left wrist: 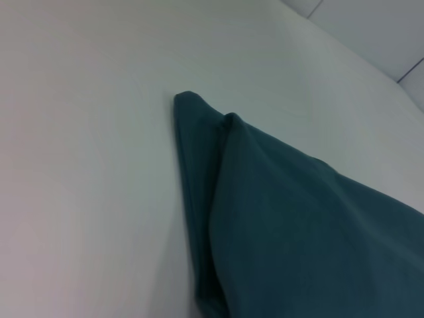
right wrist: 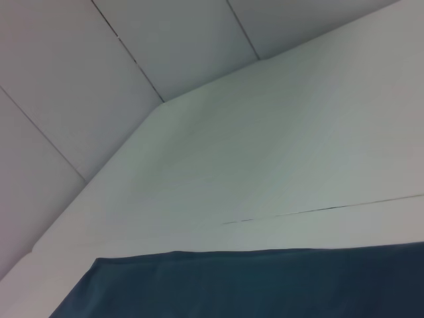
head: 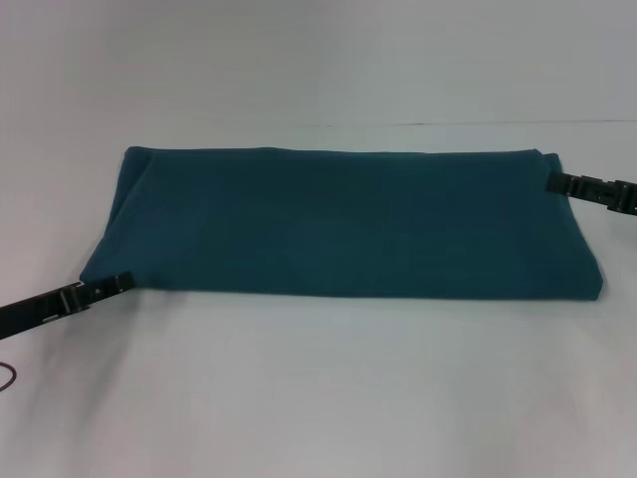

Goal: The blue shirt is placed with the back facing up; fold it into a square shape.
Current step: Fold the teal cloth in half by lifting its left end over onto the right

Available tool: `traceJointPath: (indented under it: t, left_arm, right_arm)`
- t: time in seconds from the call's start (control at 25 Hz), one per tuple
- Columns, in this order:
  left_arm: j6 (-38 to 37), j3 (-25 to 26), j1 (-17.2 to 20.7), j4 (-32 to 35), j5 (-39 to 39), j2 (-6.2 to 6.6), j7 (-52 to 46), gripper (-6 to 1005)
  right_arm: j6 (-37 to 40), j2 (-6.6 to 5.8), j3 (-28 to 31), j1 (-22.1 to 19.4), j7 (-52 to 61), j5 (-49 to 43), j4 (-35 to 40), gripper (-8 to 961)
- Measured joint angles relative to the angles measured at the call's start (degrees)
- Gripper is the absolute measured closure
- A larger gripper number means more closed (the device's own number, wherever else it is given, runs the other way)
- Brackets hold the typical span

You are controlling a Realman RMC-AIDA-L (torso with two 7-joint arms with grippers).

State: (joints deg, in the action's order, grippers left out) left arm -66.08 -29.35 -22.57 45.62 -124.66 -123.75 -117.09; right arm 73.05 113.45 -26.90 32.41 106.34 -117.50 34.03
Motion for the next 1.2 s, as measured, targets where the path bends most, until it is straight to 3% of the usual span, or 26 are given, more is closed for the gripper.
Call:
traceJointPath:
  t: [0.64,1.2]
  left_arm:
    - [5.9,-3.0,-2.9,-2.8,-0.1,0.54,-0.1,147]
    - [6.5,-3.8,-3.4,-2.8,-0.1,0.62,0.2,149]
  right_arm:
    - [-0.2,0.0,0.1,-0.1,0.8,0.0,0.1,146]
    - [-0.4,0.0,0.0,-0.4,0.9,0.0,0.1,152]
